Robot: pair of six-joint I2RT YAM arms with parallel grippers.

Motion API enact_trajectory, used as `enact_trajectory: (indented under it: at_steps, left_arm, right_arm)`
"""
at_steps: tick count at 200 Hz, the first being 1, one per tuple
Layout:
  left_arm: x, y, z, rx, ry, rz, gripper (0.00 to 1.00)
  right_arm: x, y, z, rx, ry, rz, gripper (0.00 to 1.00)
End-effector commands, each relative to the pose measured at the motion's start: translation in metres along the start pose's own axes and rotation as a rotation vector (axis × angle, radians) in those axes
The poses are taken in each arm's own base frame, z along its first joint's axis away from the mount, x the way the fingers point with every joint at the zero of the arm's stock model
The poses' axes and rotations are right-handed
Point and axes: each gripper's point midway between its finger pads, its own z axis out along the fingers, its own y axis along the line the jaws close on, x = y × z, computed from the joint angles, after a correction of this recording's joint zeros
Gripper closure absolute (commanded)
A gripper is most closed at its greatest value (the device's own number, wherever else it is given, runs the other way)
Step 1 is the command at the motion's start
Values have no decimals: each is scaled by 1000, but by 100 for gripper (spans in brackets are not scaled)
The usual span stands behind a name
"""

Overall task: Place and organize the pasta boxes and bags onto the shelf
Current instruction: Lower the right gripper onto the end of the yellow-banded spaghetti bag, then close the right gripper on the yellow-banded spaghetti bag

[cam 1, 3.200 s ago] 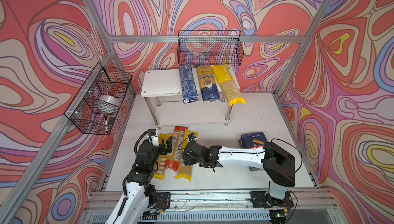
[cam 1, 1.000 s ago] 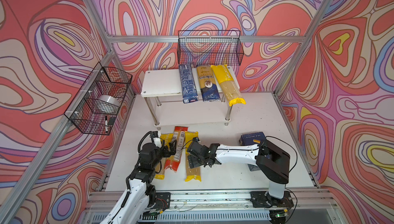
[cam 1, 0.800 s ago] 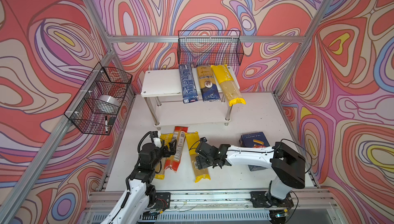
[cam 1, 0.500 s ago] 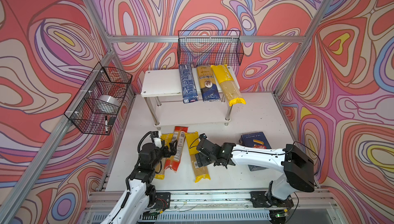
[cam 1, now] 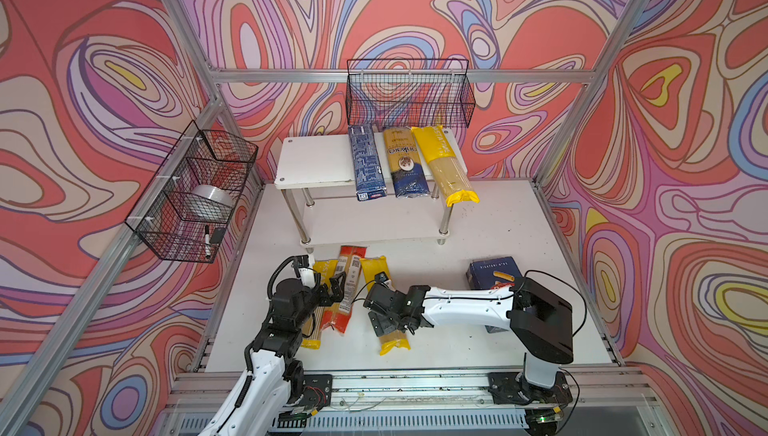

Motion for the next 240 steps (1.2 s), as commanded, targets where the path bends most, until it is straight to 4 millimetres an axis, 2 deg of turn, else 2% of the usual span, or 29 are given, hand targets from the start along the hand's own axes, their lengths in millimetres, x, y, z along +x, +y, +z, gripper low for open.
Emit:
enact_trajectory:
  at_steps: [1, 51, 155, 240]
  left_arm:
    - [-7, -3, -1, 14, -24, 9, 0]
    - [-8, -3, -2, 14, -27, 10, 0]
    - [-8, -3, -2, 14, -26, 10, 0]
    - [-8, -3, -2, 11, -25, 8, 0]
  right_arm:
    - [7, -6, 6, 25, 1, 15, 2]
    - [11, 8, 19, -18, 39, -12, 2]
    - [13, 14, 26, -24, 68, -7, 2]
    - [18, 10, 29, 16, 88, 17, 3]
